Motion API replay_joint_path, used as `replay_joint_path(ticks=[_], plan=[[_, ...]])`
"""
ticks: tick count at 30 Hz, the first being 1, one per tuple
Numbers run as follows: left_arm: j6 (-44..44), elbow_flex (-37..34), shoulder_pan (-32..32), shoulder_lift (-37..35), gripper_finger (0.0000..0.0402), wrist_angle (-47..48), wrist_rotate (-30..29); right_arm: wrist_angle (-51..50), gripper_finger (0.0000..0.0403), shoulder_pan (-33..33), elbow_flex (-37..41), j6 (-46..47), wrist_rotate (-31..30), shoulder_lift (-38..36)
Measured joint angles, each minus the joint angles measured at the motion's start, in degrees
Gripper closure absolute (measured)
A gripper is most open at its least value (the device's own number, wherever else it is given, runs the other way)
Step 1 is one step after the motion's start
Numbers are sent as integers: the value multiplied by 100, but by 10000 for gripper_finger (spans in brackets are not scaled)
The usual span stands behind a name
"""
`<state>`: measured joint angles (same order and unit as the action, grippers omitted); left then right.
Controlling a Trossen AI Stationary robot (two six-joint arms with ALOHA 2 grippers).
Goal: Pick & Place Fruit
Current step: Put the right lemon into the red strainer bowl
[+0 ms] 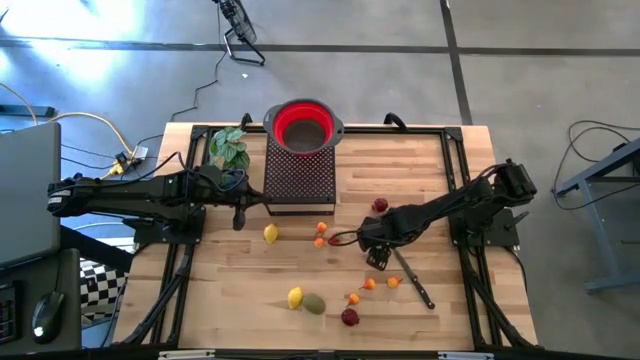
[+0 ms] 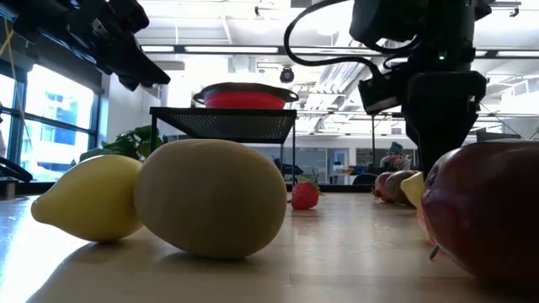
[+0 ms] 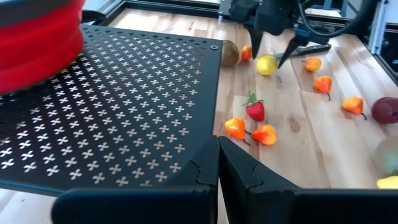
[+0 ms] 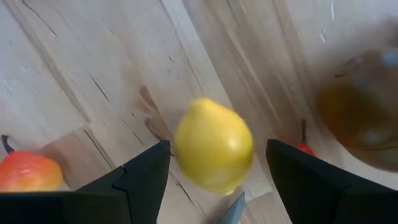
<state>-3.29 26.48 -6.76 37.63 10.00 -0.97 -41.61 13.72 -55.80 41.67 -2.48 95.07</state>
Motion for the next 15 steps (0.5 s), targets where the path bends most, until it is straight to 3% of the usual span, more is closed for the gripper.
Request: replay_joint_path(ticks=[15], plan=[[-1, 0, 0, 0, 402, 2, -25, 753, 145, -39, 371, 3, -194, 0]])
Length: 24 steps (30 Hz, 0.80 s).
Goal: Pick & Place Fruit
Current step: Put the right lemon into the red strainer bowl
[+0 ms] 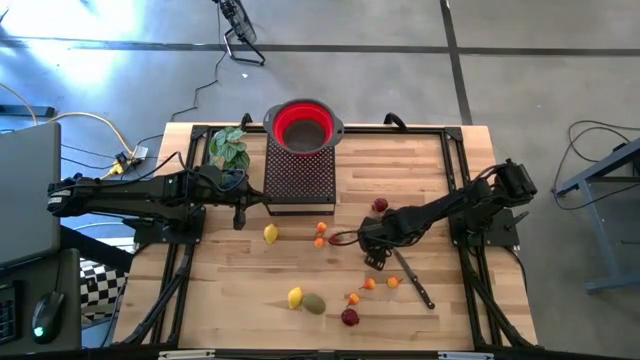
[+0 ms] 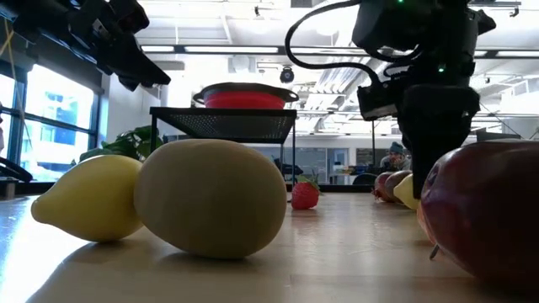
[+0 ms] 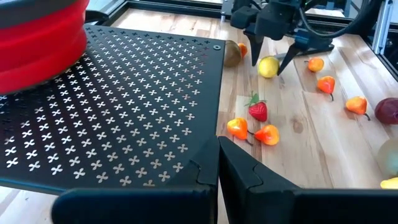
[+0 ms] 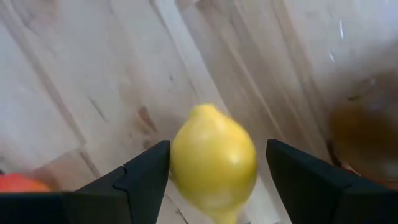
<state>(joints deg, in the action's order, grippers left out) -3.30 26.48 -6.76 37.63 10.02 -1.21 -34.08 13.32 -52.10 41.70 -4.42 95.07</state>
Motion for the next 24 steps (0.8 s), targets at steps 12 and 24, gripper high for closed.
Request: replay_joint_path(ticks=[12, 24], plan=[[-1, 0, 1, 0, 402, 0, 0, 24, 204, -26, 134, 24, 28, 0], [-1, 0, 0, 0, 402, 0, 2, 23, 206, -20, 134, 50, 29, 0]])
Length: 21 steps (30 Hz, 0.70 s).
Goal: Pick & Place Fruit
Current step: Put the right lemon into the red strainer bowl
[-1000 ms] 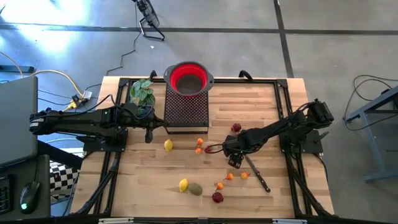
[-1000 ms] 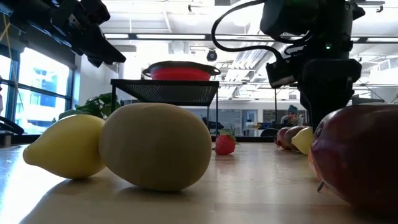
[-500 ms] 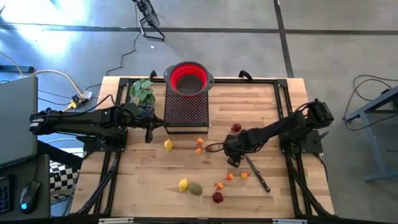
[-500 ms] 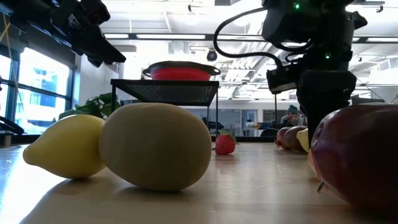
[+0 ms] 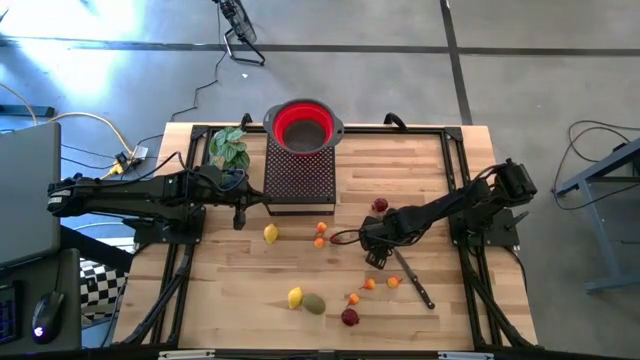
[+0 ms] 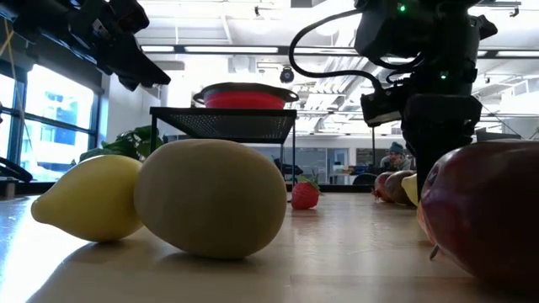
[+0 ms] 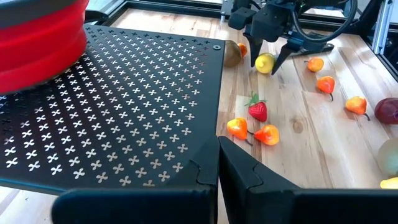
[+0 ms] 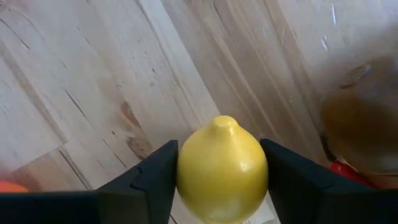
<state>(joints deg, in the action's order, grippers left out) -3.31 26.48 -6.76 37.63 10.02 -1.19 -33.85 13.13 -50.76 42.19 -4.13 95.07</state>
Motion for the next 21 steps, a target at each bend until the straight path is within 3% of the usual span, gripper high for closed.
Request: replay_joint_path(ticks=[16, 21], plan=[[0, 0, 1, -4, 402, -237, 6, 39, 207, -15, -356, -43, 161, -315], [125, 0, 2, -7, 402, -552, 17, 134, 207, -17, -658, -241, -131, -668]])
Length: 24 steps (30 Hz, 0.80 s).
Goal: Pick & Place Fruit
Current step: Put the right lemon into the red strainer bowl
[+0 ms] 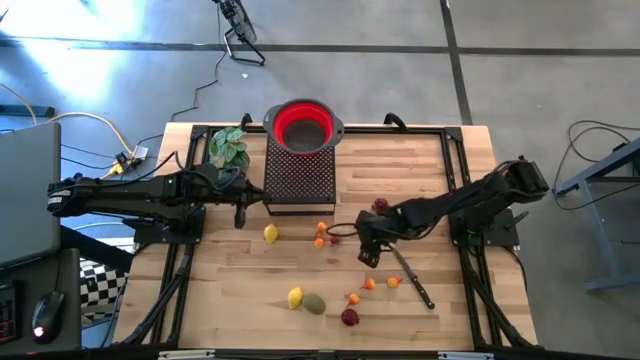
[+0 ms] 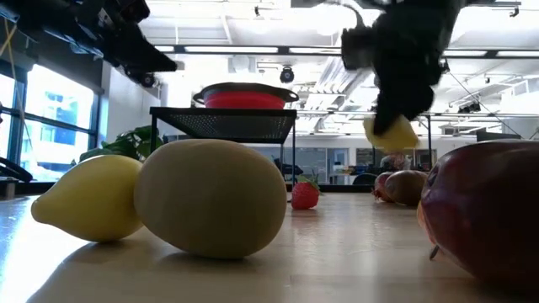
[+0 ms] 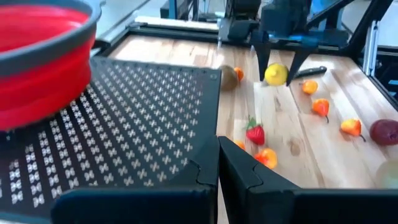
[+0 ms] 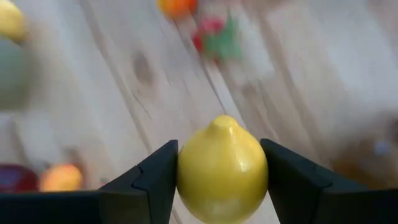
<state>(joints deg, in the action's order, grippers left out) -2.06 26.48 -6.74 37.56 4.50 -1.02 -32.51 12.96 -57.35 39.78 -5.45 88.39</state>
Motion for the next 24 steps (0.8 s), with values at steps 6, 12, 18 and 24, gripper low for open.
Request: replay_joint_path(ticks=[6, 12, 18, 24], plan=[[36, 2, -2, 0, 402, -197, -2, 280, 207, -259, -352, -434, -393, -415], [39, 2, -1, 0, 402, -185, -2, 711, 207, -725, -688, -1272, -658, -633], [47, 2, 0, 0, 402, -183, -7, 1082, 207, -1225, -1214, -2337, -846, -626], [50, 2, 0, 0, 402, -183, -22, 1697, 207, -1783, -1625, -3365, -991, -622]])
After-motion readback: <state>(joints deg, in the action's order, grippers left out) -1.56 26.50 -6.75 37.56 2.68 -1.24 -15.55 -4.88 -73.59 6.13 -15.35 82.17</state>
